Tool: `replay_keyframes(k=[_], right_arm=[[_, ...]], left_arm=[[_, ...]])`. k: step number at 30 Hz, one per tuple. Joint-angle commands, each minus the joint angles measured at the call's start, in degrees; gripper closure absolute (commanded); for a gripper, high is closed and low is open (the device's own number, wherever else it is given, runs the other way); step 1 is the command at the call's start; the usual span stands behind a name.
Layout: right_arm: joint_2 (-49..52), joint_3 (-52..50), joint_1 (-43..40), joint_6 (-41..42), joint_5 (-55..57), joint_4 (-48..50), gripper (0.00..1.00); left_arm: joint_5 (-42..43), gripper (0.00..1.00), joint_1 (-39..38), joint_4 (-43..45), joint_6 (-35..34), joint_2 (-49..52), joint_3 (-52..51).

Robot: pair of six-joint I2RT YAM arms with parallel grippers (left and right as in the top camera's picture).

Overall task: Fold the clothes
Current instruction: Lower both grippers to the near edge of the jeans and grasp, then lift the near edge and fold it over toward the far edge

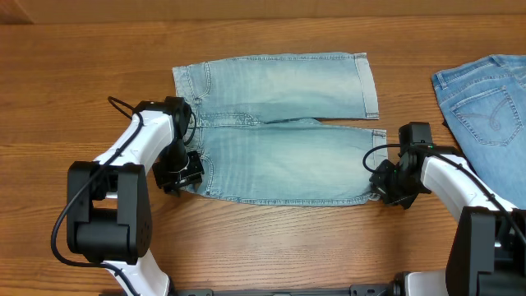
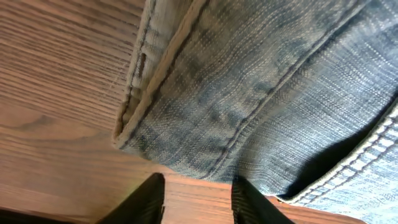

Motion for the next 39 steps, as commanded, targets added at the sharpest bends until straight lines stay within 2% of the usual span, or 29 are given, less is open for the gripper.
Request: replay_keyframes(k=[1,2,3,4,10,13,16,17,18,19,20,23,24,30,36,39], right_arm=[[2.78,-2.49,0.20,-0.39,-0.55,0.48,0.81],[2.78,-2.49,0.20,-0.39,-0.55,0.55,0.81],[2.78,-2.49,0.20,-0.42,-0.52,0.76,0.81],[2.78,-2.49,0.20,-0.39,0.07,0.76,0.80],[2.78,-2.49,0.20,-0.42,0.31,0.92,0.80],[2.78,-2.49,0.20,-0.42,0.31,0.92,0.80],[2.78,-2.49,0.20,-0.42,0.31,0.90,0.80],[2.78,-2.49,0.20,-0.42,0.28,0.87,0.80],[2.78,-2.49,0.20,-0.42,0.31,0.81,0.80],[2.78,-2.49,0.20,-0.42,0.31,0.72,0.80],[2.78,-2.49,0.20,-0.42,0.31,0.70,0.80],[2.78,-2.49,0.20,-0.42,0.31,0.46,0.84],[2.78,-2.49,0.20,-0.42,0.31,0.24,0.96],[2.75,0.00,0.20,-1.97,0.37,-3.91,0.96],[2.75,9.42,0.20,-1.90,4.63,-14.01,0.96],[2.75,15.13,0.20,-1.90,5.49,-18.60,0.96]], left_arm=[[-1.51,0.63,0.46,-0.96,-1.38,-0.61,-0.42],[-2.99,0.61,0.57,-0.92,-1.40,-0.61,-0.42],[-4.90,0.47,0.76,-0.68,-1.42,-0.61,-0.42],[-6.56,0.28,1.33,-0.48,-2.05,-0.61,-0.42],[-6.10,0.27,4.72,7.91,-6.05,-0.61,-0.44],[-1.18,0.31,4.85,11.30,-5.57,-0.61,-0.55],[-1.11,0.42,4.85,11.45,-5.42,-0.61,-0.61],[-0.70,0.52,4.85,11.23,-5.40,-0.61,-0.61],[-0.22,0.65,4.85,10.84,-5.38,-0.61,-0.61],[-0.11,0.85,4.85,9.94,-5.35,-0.61,-0.61],[-0.24,0.95,4.87,9.40,-4.94,-0.61,-0.61],[-0.35,0.96,5.03,7.32,-1.88,-0.61,-0.61],[-0.44,0.96,5.18,6.21,-1.70,-0.61,-0.61],[-3.13,0.96,5.84,0.66,-0.87,-0.61,-0.55],[-3.13,0.96,5.90,-1.46,1.66,-0.85,-0.24],[-2.69,0.96,5.90,-1.42,1.66,-4.24,-0.02]])
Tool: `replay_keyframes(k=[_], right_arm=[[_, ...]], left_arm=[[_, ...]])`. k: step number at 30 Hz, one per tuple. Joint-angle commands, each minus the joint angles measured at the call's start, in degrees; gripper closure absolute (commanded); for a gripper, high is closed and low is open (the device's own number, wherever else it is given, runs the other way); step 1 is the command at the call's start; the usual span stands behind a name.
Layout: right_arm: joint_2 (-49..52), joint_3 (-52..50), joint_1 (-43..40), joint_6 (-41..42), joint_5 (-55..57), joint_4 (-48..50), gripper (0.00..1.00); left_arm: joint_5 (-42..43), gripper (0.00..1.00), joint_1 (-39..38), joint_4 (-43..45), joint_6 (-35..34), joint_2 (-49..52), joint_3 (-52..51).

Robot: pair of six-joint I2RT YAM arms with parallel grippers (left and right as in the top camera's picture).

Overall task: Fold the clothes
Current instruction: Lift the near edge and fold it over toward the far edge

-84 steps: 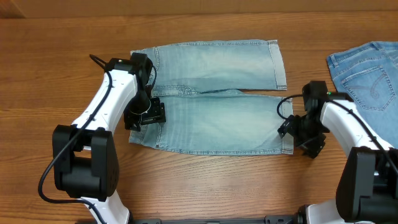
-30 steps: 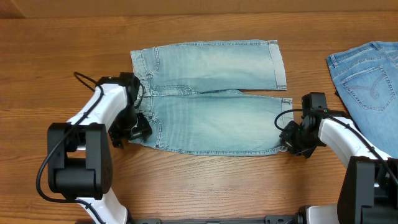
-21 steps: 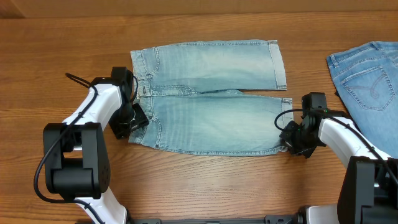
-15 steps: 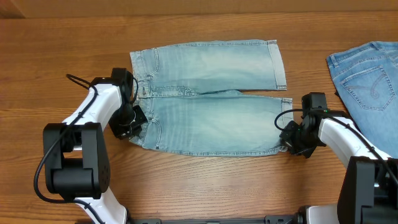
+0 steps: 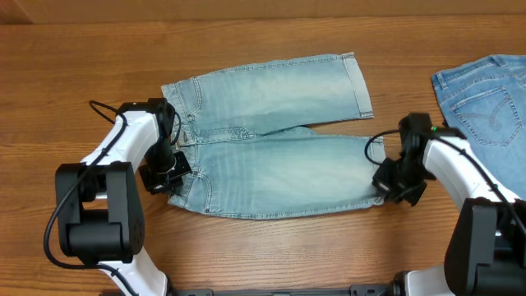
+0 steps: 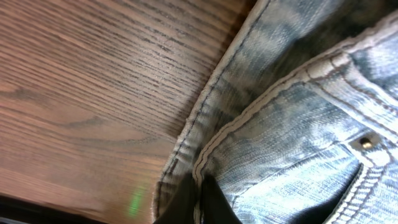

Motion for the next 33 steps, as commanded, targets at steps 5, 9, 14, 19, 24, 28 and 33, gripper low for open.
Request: replay_keyframes(k=[5,9,14,19,24,28,33], right_arm=[[0.11,13.51,0.07,-0.22,3.17,-8.94,0.96],[0.11,19.87,0.07,-0.26,3.17,-14.03,0.96],[0.11,26.38,0.07,-1.73,2.99,-17.59,0.96],[0.13,31.15,0.07,-1.70,2.89,-17.99,0.96],[0.13,31.50,0.07,-1.68,0.00,-16.72,0.96],[0.59,34.36,0.07,-1.46,-0.50,-18.32,0.96],[3.85,43.12,0.07,-1.81,-0.48,-25.14,0.96]], left_arm=[[-1.09,0.96,0.61,-3.45,0.74,-11.54,1.92],[-1.07,0.96,0.61,-6.36,-0.07,-15.23,5.92],[0.17,0.96,0.59,-9.25,-0.15,-15.82,11.93],[0.85,0.96,0.61,-10.93,-0.28,-15.82,18.18],[0.83,0.96,0.63,-8.61,-0.50,-15.82,20.90],[0.85,0.96,0.63,-6.73,-2.05,-15.80,21.20],[0.72,0.96,0.66,-9.05,-2.03,-15.76,26.08]])
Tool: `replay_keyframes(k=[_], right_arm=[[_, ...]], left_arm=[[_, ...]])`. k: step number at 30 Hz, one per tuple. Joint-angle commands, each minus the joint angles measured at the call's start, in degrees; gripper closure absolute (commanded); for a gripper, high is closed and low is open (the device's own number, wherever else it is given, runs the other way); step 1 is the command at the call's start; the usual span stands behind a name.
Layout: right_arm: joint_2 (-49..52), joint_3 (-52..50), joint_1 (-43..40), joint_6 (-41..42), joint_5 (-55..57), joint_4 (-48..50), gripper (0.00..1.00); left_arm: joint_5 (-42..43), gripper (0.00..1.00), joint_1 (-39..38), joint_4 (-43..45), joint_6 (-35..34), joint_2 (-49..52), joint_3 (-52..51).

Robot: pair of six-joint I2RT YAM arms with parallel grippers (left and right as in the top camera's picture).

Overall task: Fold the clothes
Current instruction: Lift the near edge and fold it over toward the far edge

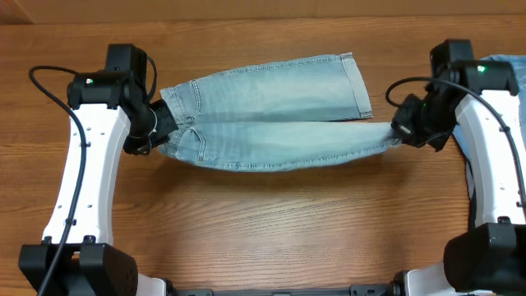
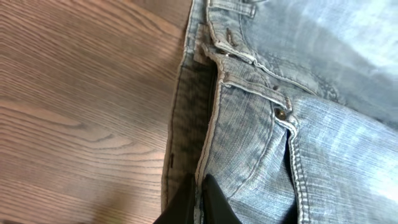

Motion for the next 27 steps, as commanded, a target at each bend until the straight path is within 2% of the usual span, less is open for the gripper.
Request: replay_keyframes(k=[1,7,12,18,21,24,27], right_arm=[[2.54,6.32,0.04,-0.57,1.16,-2.38,0.96],[6.34,12.04,0.04,-0.72,1.16,-6.88,0.96],[7.21,12.20,0.04,-0.70,1.14,-5.51,0.96],[9.70,12.79,0.04,-0.68,1.14,-4.13,0.96],[13.25,17.59,0.04,-0.70,1.14,-6.27,0.96],[18.97,28.46,0.04,-1.68,0.90,-10.16,0.96],[20.31,31.26,0.04,-1.55,0.50,-10.08,0.96]], left_arm=[[-1.55,0.96,0.66,-1.33,-0.85,-1.11,5.62],[-1.16,0.96,0.98,-2.49,-1.49,0.72,8.81],[0.00,0.96,2.16,-3.39,-1.40,6.32,10.32],[-0.11,0.96,2.95,-3.52,-1.44,10.67,17.55],[-0.42,0.96,2.95,-3.17,-1.46,10.71,19.85],[-0.35,0.96,2.95,-2.71,-1.49,10.73,21.68],[-0.52,0.96,2.95,-1.38,-1.46,10.78,23.21]])
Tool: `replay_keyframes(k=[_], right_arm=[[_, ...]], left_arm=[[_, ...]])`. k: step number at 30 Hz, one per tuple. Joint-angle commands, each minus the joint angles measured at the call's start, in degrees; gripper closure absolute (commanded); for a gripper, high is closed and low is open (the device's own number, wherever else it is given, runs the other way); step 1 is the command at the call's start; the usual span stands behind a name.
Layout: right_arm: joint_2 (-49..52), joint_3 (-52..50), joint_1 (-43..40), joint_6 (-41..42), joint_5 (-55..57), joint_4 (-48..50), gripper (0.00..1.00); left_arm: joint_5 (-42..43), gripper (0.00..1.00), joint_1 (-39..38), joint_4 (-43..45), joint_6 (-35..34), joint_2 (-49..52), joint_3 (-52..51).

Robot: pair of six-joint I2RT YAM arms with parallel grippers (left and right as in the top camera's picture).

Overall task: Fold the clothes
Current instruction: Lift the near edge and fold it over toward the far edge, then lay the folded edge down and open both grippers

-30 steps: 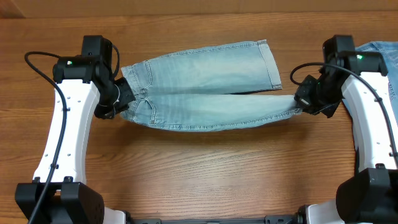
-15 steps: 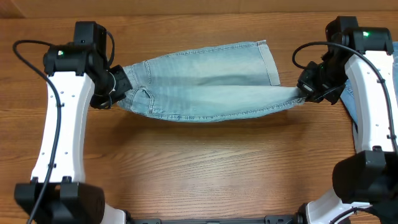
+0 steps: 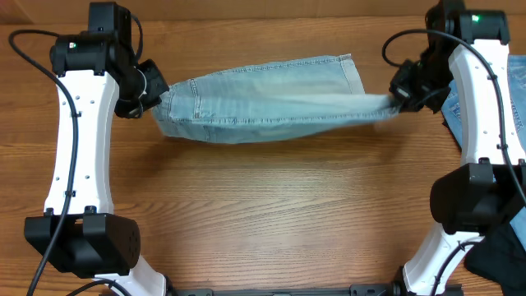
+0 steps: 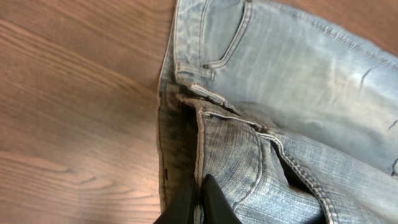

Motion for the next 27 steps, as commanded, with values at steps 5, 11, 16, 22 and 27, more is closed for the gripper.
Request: replay_keyframes(k=[5,11,16,22,27], right_arm=[[1.44,3.61,-0.02,-0.50,1.20,0.87,0.96],[2.71,3.61,0.02,-0.66,1.20,7.10,0.96],[2.97,3.58,0.09,-0.66,1.22,12.87,0.96],[3.08,2.34,1.97,-0.63,1.44,19.39,0.96],[4.92,2.32,4.59,-0.61,4.11,22.64,0.96]], left_arm=[[-2.16,0.96,0.87,3.65,-1.03,1.11,4.55],[-2.19,0.96,0.83,4.81,-1.01,6.34,4.55],[-4.07,0.96,0.83,7.19,-1.03,9.64,4.55],[-7.96,0.96,0.83,11.39,-1.05,11.85,4.55],[-8.15,0.96,0.83,15.85,-1.01,11.93,4.55]])
